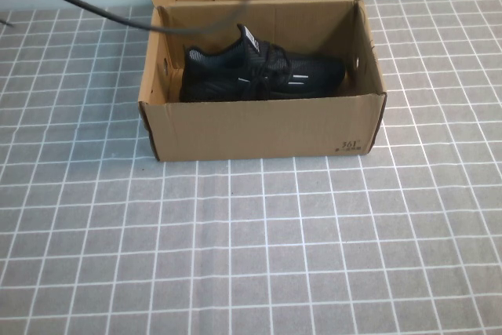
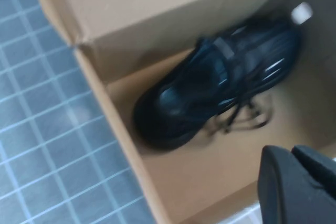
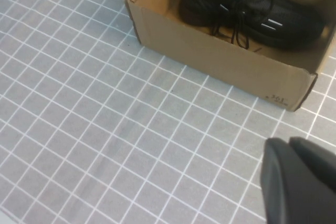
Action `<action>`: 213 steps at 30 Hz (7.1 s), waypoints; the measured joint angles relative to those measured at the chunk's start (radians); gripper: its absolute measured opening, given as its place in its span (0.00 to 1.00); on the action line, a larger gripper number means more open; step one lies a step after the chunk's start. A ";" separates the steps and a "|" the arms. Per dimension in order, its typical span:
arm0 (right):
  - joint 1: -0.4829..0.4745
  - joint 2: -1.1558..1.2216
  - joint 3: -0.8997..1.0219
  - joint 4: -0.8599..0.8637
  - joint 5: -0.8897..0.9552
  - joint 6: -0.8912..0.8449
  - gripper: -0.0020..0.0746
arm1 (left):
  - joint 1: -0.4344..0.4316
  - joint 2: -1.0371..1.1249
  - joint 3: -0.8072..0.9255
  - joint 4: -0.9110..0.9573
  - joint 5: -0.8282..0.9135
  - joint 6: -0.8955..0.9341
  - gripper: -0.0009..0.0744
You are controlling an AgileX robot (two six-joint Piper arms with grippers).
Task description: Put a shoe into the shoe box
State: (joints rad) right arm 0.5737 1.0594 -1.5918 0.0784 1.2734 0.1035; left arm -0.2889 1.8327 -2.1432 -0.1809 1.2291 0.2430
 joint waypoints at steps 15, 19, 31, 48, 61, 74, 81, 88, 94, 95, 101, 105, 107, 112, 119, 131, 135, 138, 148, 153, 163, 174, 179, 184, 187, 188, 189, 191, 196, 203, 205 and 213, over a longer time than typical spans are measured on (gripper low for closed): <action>0.000 -0.028 0.000 0.022 0.002 -0.049 0.01 | -0.059 0.307 0.000 0.113 -0.189 -0.072 0.18; 0.000 -0.038 0.004 0.022 0.002 -0.085 0.01 | -0.059 0.344 0.000 0.108 -0.255 -0.073 0.37; 0.000 -0.038 0.230 0.020 0.002 -0.132 0.01 | -0.059 0.382 0.000 0.217 -0.350 -0.179 0.43; 0.000 -0.048 0.280 0.018 -0.004 -0.143 0.01 | -0.059 0.467 0.000 0.254 -0.415 -0.205 0.41; 0.000 -0.048 0.280 0.009 -0.006 -0.159 0.01 | -0.059 0.492 0.000 0.240 -0.520 -0.094 0.03; 0.000 -0.048 0.280 -0.014 -0.012 -0.161 0.01 | -0.059 0.503 0.002 0.202 -0.656 -0.017 0.02; 0.000 -0.048 0.280 -0.014 -0.013 -0.161 0.01 | -0.059 0.503 0.002 0.198 -0.636 0.008 0.23; 0.000 -0.048 0.280 -0.015 -0.013 -0.161 0.01 | -0.059 0.494 0.004 0.195 -0.559 -0.001 0.62; 0.000 -0.048 0.280 -0.015 -0.013 -0.161 0.01 | -0.059 0.392 0.004 0.206 -0.477 -0.041 0.65; 0.000 -0.048 0.280 -0.015 -0.013 -0.161 0.01 | -0.059 0.367 0.004 0.208 -0.461 -0.053 0.65; 0.000 -0.091 0.280 -0.015 -0.013 -0.103 0.01 | -0.059 0.234 0.004 0.215 -0.341 -0.109 0.44; 0.000 -0.153 0.280 -0.015 -0.013 -0.047 0.01 | -0.059 0.182 0.004 0.261 -0.248 -0.109 0.12; 0.000 -0.193 0.280 -0.018 -0.011 -0.013 0.01 | -0.059 0.165 0.004 0.275 -0.206 -0.109 0.06; 0.000 -0.308 0.280 -0.009 -0.005 0.042 0.01 | -0.059 0.101 0.004 0.268 -0.126 -0.109 0.01; 0.000 -0.505 0.281 0.030 0.003 0.067 0.01 | -0.059 -0.089 0.058 0.237 -0.090 -0.109 0.01; 0.000 -0.764 0.536 0.039 0.011 0.067 0.01 | -0.059 -0.792 0.913 0.202 -0.545 -0.113 0.01; 0.000 -0.834 0.618 0.028 -0.022 0.056 0.01 | -0.059 -1.036 1.194 0.190 -0.720 -0.113 0.01; 0.000 -0.881 0.684 0.027 -0.112 0.031 0.01 | -0.059 -1.199 1.377 0.162 -0.811 -0.115 0.01; 0.000 -0.905 0.929 0.023 -0.487 -0.002 0.01 | -0.059 -1.587 1.785 0.156 -0.938 -0.117 0.01; 0.000 -0.905 1.102 -0.010 -0.734 -0.006 0.01 | -0.059 -1.617 1.932 0.164 -0.993 -0.117 0.01; 0.000 -0.904 1.307 -0.059 -0.990 -0.008 0.01 | -0.059 -1.617 2.152 0.164 -1.035 -0.117 0.01; 0.000 -0.904 1.377 -0.059 -0.984 -0.008 0.01 | -0.059 -1.619 2.168 0.115 -1.015 -0.203 0.01; 0.000 -0.904 1.402 -0.059 -0.956 -0.006 0.01 | -0.059 -1.619 2.168 0.113 -1.015 -0.205 0.01; 0.000 -0.904 1.406 -0.059 -0.929 -0.006 0.01 | -0.059 -1.619 2.168 0.113 -1.015 -0.205 0.01; 0.000 -0.912 1.407 -0.103 -0.927 -0.006 0.01 | -0.059 -1.619 2.168 0.115 -1.015 -0.205 0.01; -0.003 -0.916 1.407 -0.118 -0.927 -0.006 0.01 | -0.059 -1.619 2.168 0.115 -1.014 -0.205 0.01; -0.013 -0.925 1.407 -0.130 -0.930 -0.006 0.00 | -0.059 -1.619 2.168 0.115 -1.014 -0.205 0.01; -0.055 -0.935 1.407 -0.142 -0.948 -0.006 0.01 | -0.059 -1.619 2.168 0.115 -1.014 -0.205 0.01; -0.246 -0.953 1.470 -0.116 -1.095 -0.006 0.01 | -0.059 -1.619 2.168 0.116 -1.014 -0.205 0.01; -0.418 -1.025 1.613 -0.013 -1.265 -0.006 0.01 | -0.059 -1.619 2.168 0.116 -1.014 -0.205 0.01; -0.431 -1.056 1.616 -0.006 -1.244 -0.006 0.01 | -0.059 -1.619 2.168 0.116 -1.014 -0.205 0.01; -0.438 -1.068 1.618 -0.006 -0.976 -0.006 0.01 | -0.059 -1.619 2.168 0.116 -1.009 -0.205 0.01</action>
State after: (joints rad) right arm 0.1359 -0.0085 0.0261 0.0720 0.2977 0.0972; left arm -0.3482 0.2137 0.0252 -0.0645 0.2205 0.0379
